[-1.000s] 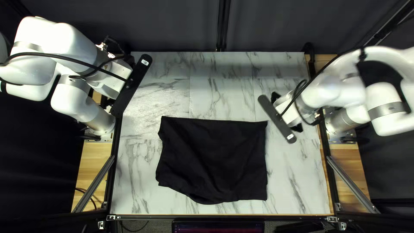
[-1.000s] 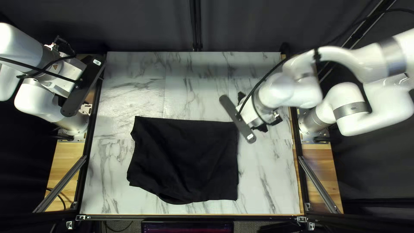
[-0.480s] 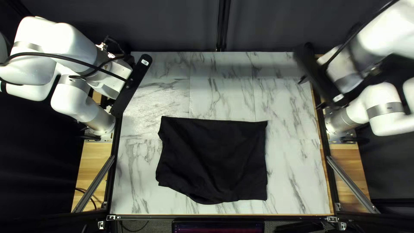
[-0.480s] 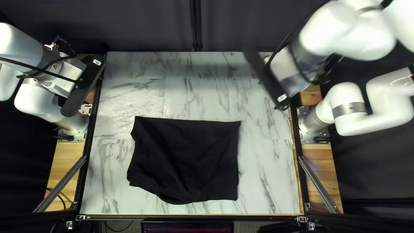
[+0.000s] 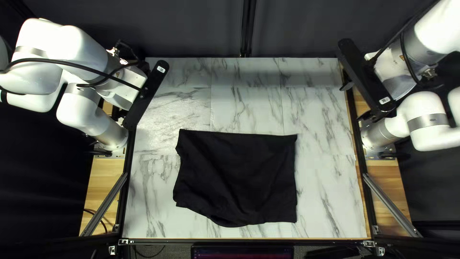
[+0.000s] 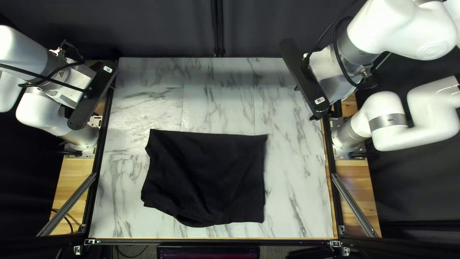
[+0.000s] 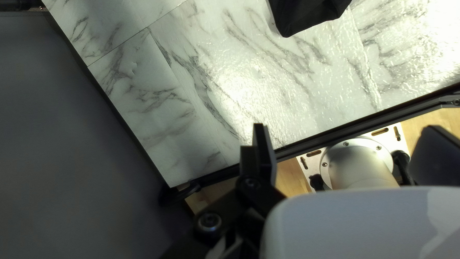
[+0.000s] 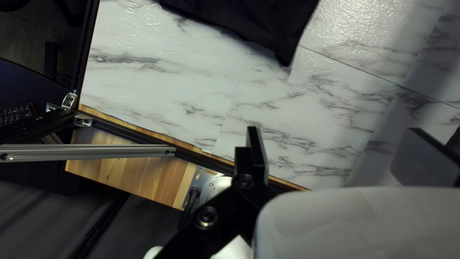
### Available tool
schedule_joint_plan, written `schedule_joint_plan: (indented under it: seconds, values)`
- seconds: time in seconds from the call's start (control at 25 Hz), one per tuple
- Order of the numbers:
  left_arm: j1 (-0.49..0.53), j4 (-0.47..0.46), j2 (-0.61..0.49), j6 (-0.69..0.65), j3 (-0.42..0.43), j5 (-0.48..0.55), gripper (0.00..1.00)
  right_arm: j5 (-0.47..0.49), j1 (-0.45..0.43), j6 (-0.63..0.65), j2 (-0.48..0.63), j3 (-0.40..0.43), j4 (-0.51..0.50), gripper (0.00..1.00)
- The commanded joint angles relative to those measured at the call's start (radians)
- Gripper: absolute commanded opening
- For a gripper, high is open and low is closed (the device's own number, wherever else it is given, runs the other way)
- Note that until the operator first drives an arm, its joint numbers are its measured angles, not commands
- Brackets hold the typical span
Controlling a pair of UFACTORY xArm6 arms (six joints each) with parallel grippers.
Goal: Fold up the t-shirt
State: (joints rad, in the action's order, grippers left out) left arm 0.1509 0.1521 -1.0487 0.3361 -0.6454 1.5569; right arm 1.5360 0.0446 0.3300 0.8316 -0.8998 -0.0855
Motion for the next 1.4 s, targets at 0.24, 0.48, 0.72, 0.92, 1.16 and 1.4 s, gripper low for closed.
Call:
schedule_joint_plan:
  seconds: [0.24, 0.48, 0.72, 0.92, 1.16, 1.4]
  values:
    - [0.000, 0.000, 0.000, 0.000, 0.000, 0.000, 1.00, 0.000, 0.000, 0.000, 0.000, 0.000, 0.000, 1.00]
    - [0.000, 0.000, 0.000, 0.000, 0.000, 0.000, 1.00, 0.000, 0.000, 0.000, 0.000, 0.000, 0.000, 1.00]
    - [0.117, -0.034, 0.095, -0.122, 0.098, -0.177, 1.00, 0.000, 0.000, 0.000, 0.000, 0.000, 0.000, 1.00]
    - [0.347, 0.006, 0.352, -0.378, 0.115, -0.403, 1.00, 0.000, 0.000, 0.000, 0.000, 0.000, 0.000, 1.00]
    - [0.522, 0.072, 0.761, -0.676, 0.021, -0.653, 1.00, 0.000, 0.000, 0.000, 0.000, 0.000, 0.000, 1.00]
    - [0.604, 0.155, 1.093, -0.877, -0.234, -0.627, 1.00, 0.000, 0.000, 0.000, 0.000, 0.000, 0.000, 1.00]
